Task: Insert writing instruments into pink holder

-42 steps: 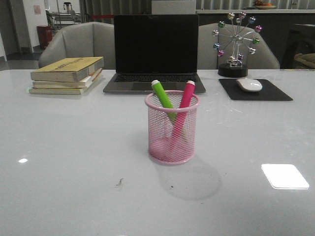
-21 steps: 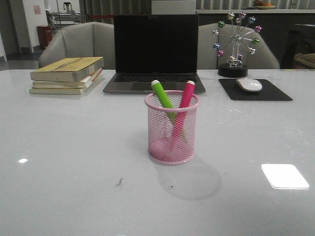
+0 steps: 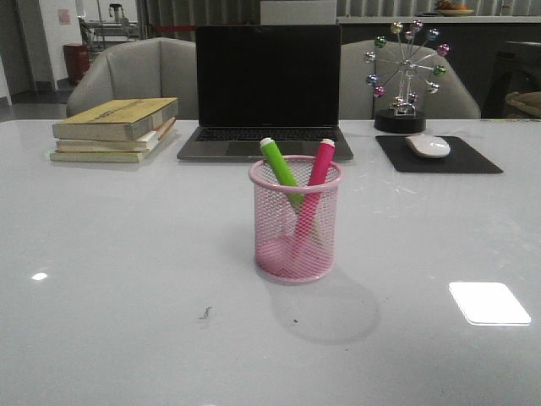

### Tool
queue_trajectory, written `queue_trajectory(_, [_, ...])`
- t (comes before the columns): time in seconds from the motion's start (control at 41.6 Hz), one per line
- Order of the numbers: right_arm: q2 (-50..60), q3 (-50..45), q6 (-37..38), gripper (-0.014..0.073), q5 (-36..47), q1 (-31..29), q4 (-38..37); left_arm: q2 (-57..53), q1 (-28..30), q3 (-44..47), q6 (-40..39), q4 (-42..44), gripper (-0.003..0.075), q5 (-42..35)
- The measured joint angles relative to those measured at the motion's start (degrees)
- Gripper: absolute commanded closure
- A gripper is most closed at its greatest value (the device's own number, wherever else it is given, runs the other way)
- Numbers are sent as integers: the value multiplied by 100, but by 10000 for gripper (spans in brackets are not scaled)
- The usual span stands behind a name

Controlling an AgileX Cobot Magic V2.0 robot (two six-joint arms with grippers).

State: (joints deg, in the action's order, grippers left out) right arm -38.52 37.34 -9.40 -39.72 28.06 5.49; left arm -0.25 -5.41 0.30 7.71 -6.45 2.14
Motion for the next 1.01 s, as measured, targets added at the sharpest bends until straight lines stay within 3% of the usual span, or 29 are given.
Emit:
queue_trajectory(0.432, [179,-47,0,539,-12,-73,0,0,0,0,0,0,629,0])
queue_trajectory(0.553, [663,-397,0,539,317,-625,10,0,0,0,0,0,629,0])
queue_trajectory(0.769, [2251,-1835,0,539,1914,-2088,10,0,0,0,0,0,629,0])
queue_trajectory(1.009, [3706,-3468,0,539,3198,-2771,134,0,0,0,0,0,629,0])
